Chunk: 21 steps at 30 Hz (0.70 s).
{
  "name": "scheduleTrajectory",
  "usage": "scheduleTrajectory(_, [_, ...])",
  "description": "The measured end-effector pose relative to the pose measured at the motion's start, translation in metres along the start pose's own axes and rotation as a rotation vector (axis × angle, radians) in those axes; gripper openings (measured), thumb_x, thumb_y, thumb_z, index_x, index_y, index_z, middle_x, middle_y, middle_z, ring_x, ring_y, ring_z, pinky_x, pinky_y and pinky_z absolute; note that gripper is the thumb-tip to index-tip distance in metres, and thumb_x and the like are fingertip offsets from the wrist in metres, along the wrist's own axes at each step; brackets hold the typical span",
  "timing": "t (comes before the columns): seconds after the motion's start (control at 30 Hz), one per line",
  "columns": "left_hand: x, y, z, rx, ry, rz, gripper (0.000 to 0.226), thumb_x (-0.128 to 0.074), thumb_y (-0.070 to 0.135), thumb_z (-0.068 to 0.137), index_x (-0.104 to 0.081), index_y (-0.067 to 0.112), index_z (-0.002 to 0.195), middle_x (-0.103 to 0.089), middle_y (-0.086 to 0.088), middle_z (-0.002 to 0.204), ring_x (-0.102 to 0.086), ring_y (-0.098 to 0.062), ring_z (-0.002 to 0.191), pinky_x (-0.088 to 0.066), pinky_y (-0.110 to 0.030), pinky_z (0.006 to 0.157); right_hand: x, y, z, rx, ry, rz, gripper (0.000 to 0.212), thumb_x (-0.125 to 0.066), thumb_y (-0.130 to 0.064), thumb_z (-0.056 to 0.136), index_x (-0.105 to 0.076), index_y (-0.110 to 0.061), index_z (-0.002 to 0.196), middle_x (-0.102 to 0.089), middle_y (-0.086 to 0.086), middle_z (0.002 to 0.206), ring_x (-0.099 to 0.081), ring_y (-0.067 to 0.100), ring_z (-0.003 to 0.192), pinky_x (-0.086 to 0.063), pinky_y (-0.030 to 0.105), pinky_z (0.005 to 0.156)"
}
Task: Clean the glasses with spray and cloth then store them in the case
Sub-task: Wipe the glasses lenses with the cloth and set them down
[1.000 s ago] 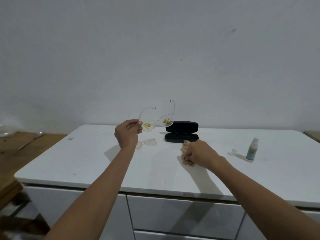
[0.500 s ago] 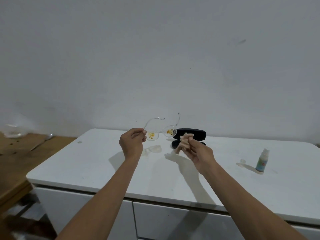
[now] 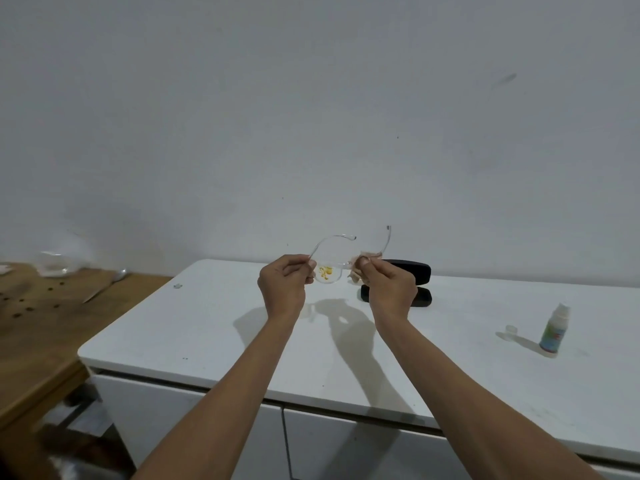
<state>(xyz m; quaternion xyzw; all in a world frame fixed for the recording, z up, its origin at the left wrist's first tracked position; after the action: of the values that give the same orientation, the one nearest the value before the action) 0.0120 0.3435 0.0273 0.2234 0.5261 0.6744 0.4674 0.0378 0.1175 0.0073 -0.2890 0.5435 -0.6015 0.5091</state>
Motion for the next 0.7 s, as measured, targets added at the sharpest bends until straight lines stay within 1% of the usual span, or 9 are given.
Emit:
scheduleTrajectory(0.07, [0.002, 0.004, 0.003, -0.017, 0.010, 0.021, 0.013, -0.078, -0.004, 0.082, -0.075, 0.009, 0.081, -0.073, -0.008, 0.064, -0.067, -0.019, 0.057, -0.061, -0.032, 0.065, -0.005, -0.004, -0.003, 0.038, -0.010, -0.039, 0.005, -0.081, -0.017, 0.088, -0.086, -0.018, 0.089, -0.080, -0.001, 0.075, -0.068, 0.009, 0.065, -0.053, 0.022, 0.068])
scheduleTrajectory(0.13, [0.003, 0.007, 0.006, -0.040, 0.019, 0.052, 0.015, -0.078, -0.003, 0.081, -0.076, 0.012, 0.080, -0.073, -0.010, 0.065, -0.067, -0.018, 0.056, -0.060, -0.029, 0.062, -0.010, -0.002, -0.005, 0.042, -0.047, -0.026, 0.005, -0.081, -0.014, 0.087, -0.085, -0.012, 0.090, -0.080, 0.004, 0.077, -0.066, 0.013, 0.058, -0.050, 0.021, 0.057])
scheduleTrajectory(0.2, [0.006, 0.008, 0.009, -0.054, 0.025, 0.085, 0.014, -0.078, -0.002, 0.082, -0.076, 0.012, 0.081, -0.073, -0.011, 0.067, -0.067, -0.018, 0.055, -0.059, -0.028, 0.061, -0.011, 0.000, -0.006, 0.068, -0.090, -0.056, 0.005, -0.080, -0.013, 0.088, -0.085, -0.011, 0.088, -0.080, 0.005, 0.077, -0.067, 0.014, 0.055, -0.049, 0.019, 0.055])
scheduleTrajectory(0.27, [0.010, 0.007, 0.012, -0.051, 0.033, 0.110, 0.011, -0.078, -0.001, 0.082, -0.076, 0.009, 0.083, -0.074, -0.012, 0.068, -0.067, -0.017, 0.054, -0.059, -0.032, 0.062, -0.011, -0.002, -0.009, 0.101, -0.154, -0.100, 0.006, -0.079, -0.012, 0.089, -0.084, -0.009, 0.086, -0.080, 0.005, 0.075, -0.069, 0.013, 0.057, -0.051, 0.019, 0.058])
scheduleTrajectory(0.37, [0.016, 0.004, 0.014, -0.040, 0.022, 0.135, 0.007, -0.077, -0.001, 0.083, -0.077, 0.004, 0.087, -0.073, -0.012, 0.066, -0.064, -0.014, 0.049, -0.059, -0.034, 0.063, -0.008, -0.010, -0.012, 0.114, -0.217, -0.093, 0.010, -0.075, -0.004, 0.088, -0.082, -0.006, 0.081, -0.079, 0.010, 0.072, -0.072, 0.024, 0.059, -0.052, 0.020, 0.056])
scheduleTrajectory(0.43, [0.015, 0.005, 0.012, -0.051, -0.003, 0.148, 0.005, -0.077, -0.001, 0.083, -0.077, 0.004, 0.086, -0.073, -0.012, 0.066, -0.065, -0.015, 0.051, -0.058, -0.034, 0.062, -0.003, -0.010, -0.010, 0.095, -0.170, -0.063, 0.012, -0.074, -0.002, 0.087, -0.079, -0.006, 0.076, -0.078, 0.011, 0.072, -0.075, 0.031, 0.062, -0.056, 0.027, 0.056])
scheduleTrajectory(0.53, [0.009, 0.011, 0.006, -0.092, -0.028, 0.166, 0.005, -0.077, 0.000, 0.083, -0.076, 0.004, 0.083, -0.073, -0.014, 0.066, -0.067, -0.016, 0.054, -0.058, -0.035, 0.063, 0.004, -0.005, -0.006, 0.059, -0.017, -0.015, 0.013, -0.075, -0.011, 0.085, -0.076, -0.014, 0.072, -0.077, 0.007, 0.075, -0.078, 0.032, 0.073, -0.064, 0.042, 0.068])
scheduleTrajectory(0.63, [0.003, 0.019, 0.002, -0.138, -0.027, 0.168, 0.008, -0.077, 0.002, 0.083, -0.074, 0.008, 0.080, -0.073, -0.012, 0.066, -0.067, -0.014, 0.054, -0.059, -0.035, 0.065, 0.006, -0.005, -0.002, 0.023, 0.137, 0.054, 0.010, -0.077, -0.014, 0.086, -0.075, -0.011, 0.076, -0.079, 0.005, 0.084, -0.076, 0.019, 0.086, -0.059, 0.033, 0.078])
scheduleTrajectory(0.7, [-0.001, 0.025, -0.001, -0.161, -0.024, 0.144, 0.010, -0.077, 0.001, 0.083, -0.072, 0.009, 0.078, -0.073, -0.010, 0.065, -0.067, -0.013, 0.054, -0.059, -0.032, 0.064, 0.003, -0.005, 0.002, -0.035, 0.206, 0.156, 0.014, -0.080, -0.015, 0.085, -0.073, -0.013, 0.074, -0.078, 0.002, 0.082, -0.076, 0.018, 0.086, -0.059, 0.031, 0.081])
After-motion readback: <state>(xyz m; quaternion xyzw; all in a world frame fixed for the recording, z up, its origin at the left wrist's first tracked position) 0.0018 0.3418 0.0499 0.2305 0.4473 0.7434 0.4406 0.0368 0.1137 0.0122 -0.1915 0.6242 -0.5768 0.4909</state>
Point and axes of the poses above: each hand's wrist, its own z-axis towards the middle knuckle, its own x-axis out of the back of the hand, y = z × x, the point moved 8 cm from there along z, towards the middle knuckle
